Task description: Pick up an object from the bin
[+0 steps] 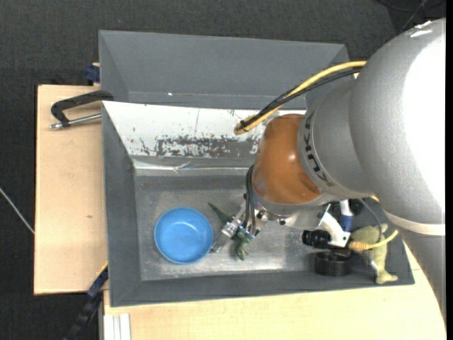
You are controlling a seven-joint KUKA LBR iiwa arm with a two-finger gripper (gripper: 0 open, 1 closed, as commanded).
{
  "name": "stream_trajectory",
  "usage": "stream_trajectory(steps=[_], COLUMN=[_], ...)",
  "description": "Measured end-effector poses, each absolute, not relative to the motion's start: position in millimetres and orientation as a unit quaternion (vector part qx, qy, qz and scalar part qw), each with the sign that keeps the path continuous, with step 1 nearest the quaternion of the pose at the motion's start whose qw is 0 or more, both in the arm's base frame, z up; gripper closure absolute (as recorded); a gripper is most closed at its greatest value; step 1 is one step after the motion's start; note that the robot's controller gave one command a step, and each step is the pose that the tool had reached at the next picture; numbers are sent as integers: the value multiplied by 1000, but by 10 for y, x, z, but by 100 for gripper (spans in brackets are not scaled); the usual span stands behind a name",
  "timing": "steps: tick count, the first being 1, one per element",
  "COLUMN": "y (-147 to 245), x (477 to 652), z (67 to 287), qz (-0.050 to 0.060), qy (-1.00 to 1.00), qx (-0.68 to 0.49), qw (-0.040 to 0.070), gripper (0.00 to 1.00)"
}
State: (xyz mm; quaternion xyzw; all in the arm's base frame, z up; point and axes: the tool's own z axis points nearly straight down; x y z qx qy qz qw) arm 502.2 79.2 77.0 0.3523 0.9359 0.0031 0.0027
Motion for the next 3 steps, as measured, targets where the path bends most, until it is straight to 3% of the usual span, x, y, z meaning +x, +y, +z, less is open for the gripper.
stream_trajectory(steps=[1, 2, 3], y=[769, 775, 783], x=[5044, 5053, 5066], z=[777, 850, 1298], qz=[3, 1, 2], qy=[935, 936, 936], qx=[354, 353, 352], qw=[7, 2, 3], gripper=[100, 100, 100])
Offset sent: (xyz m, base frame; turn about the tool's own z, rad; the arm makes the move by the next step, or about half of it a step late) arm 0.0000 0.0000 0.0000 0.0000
